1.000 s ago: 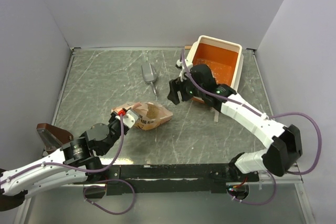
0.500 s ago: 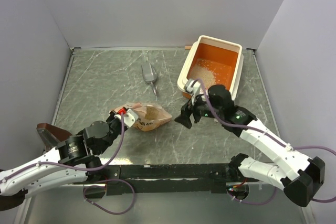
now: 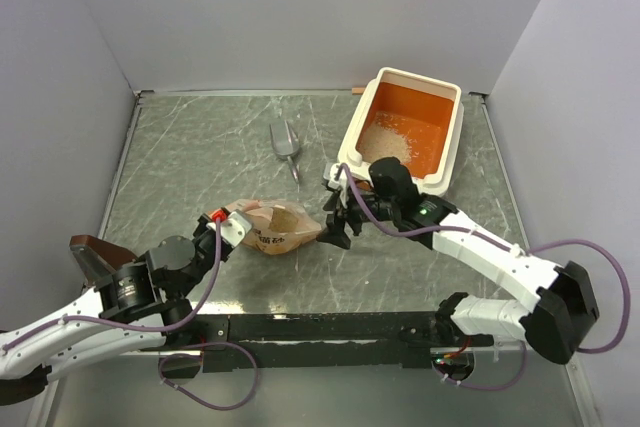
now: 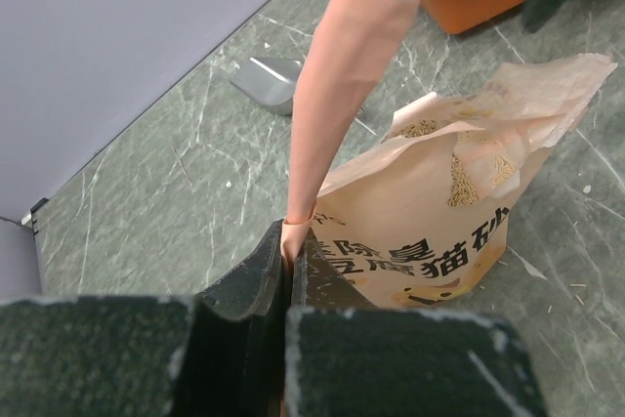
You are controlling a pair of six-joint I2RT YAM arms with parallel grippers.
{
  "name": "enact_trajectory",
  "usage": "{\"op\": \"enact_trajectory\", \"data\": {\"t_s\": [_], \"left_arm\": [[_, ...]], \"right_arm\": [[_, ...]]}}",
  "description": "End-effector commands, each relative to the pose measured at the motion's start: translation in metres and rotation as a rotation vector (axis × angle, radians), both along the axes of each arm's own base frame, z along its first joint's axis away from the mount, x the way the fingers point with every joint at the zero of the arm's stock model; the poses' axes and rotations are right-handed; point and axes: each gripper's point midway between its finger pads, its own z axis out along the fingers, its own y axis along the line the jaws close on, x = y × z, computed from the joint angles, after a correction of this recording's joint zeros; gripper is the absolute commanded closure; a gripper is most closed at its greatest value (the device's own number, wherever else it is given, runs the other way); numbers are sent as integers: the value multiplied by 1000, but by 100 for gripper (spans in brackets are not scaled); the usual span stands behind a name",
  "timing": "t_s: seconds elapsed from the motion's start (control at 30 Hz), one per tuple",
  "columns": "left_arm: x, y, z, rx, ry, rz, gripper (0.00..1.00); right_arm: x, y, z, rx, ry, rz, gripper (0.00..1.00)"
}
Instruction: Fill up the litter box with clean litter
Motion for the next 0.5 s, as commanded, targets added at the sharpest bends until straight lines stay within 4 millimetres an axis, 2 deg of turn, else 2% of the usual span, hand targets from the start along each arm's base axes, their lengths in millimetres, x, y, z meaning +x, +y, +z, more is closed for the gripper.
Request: {"op": "enact_trajectory", "data": {"t_s": [0.0, 0.27, 0.33, 0.37, 0.4, 0.43, 0.47], "left_arm": [[2, 3, 46, -179, -78, 29, 99], [4, -8, 50, -165, -73, 2, 99], [5, -13, 50, -154, -68, -5, 99], [5, -15, 54, -159, -74, -13, 99], [5, -18, 56, -153, -73, -20, 99], [5, -21, 58, -150, -75, -29, 99], [4, -23, 67, -161, -82, -45, 99]], "right_arm": [[9, 32, 31, 86, -105, 105, 15], [-4, 59, 16, 99, -53, 178, 18], [-4, 63, 13, 98, -41, 179, 28], [0, 64, 12, 89, -39, 163, 39], [4, 64, 13, 84, -35, 146, 69], [12, 65, 16, 75, -39, 113, 87], [24, 57, 9, 29, -21, 50, 100]]}}
